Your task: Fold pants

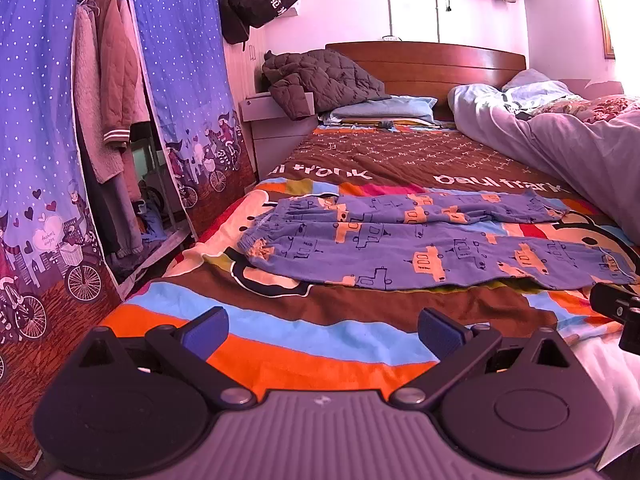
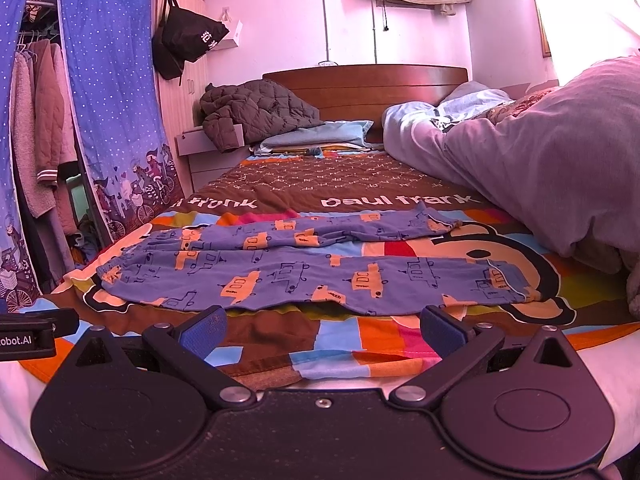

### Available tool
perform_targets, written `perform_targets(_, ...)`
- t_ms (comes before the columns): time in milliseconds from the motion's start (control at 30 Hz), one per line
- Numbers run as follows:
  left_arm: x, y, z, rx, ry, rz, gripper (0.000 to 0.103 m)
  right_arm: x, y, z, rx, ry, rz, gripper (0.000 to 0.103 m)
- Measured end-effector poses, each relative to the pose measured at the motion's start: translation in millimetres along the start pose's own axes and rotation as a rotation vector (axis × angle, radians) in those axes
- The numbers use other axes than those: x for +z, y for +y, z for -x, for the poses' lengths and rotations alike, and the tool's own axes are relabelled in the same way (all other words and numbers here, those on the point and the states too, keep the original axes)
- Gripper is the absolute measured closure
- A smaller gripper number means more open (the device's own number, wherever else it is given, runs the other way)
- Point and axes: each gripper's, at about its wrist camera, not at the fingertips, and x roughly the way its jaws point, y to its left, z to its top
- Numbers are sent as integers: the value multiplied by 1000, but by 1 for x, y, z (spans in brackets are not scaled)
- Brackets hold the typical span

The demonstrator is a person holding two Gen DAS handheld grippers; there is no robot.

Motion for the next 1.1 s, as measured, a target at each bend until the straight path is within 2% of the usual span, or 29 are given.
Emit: perform_targets(1100, -3, -4, 1, 20, -6, -13, 0, 1, -7, 5, -28, 11, -28, 1)
